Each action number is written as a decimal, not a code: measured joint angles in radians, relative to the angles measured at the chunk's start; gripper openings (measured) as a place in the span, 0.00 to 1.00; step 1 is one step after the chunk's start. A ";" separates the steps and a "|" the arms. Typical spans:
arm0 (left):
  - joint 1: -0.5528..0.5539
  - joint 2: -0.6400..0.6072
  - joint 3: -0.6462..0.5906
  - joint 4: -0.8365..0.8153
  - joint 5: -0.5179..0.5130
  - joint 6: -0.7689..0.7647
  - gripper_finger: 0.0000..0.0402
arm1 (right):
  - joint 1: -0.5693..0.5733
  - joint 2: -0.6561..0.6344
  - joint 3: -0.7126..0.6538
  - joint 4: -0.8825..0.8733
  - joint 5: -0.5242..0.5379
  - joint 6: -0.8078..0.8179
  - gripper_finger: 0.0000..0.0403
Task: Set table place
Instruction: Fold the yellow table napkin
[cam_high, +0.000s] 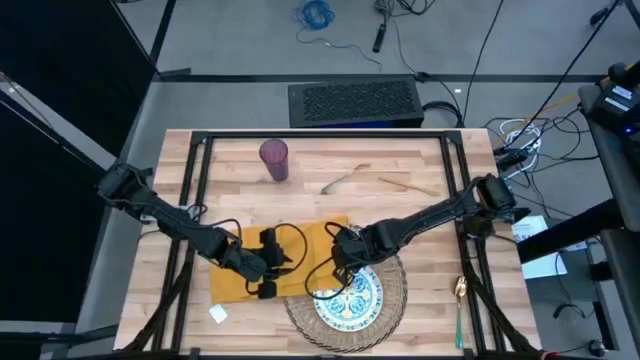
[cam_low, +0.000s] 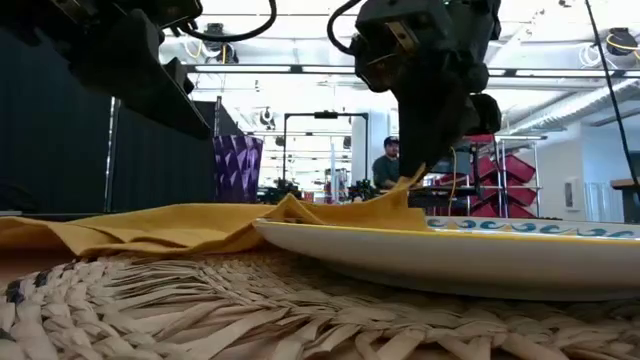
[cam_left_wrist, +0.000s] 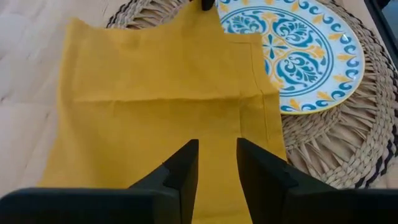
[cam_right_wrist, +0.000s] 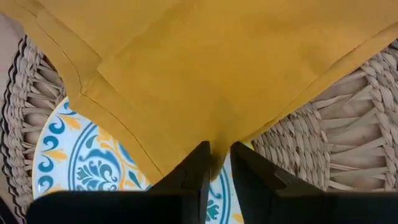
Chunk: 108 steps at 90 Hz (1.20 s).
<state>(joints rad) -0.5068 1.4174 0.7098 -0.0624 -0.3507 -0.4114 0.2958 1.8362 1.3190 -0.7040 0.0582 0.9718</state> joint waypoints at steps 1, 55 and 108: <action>0.000 0.000 0.000 0.000 0.000 0.000 0.23 | 0.000 0.000 0.000 0.000 -0.003 0.000 0.10; 0.000 0.000 0.000 0.000 0.000 0.000 0.23 | 0.053 -0.003 0.000 0.065 -0.039 0.048 0.00; 0.000 0.000 0.000 -0.002 0.006 0.000 0.23 | 0.113 -0.049 -0.001 0.030 -0.038 0.124 0.00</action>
<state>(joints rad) -0.5064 1.4174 0.7097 -0.0646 -0.3443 -0.4114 0.4087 1.7874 1.3178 -0.6741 0.0199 1.0960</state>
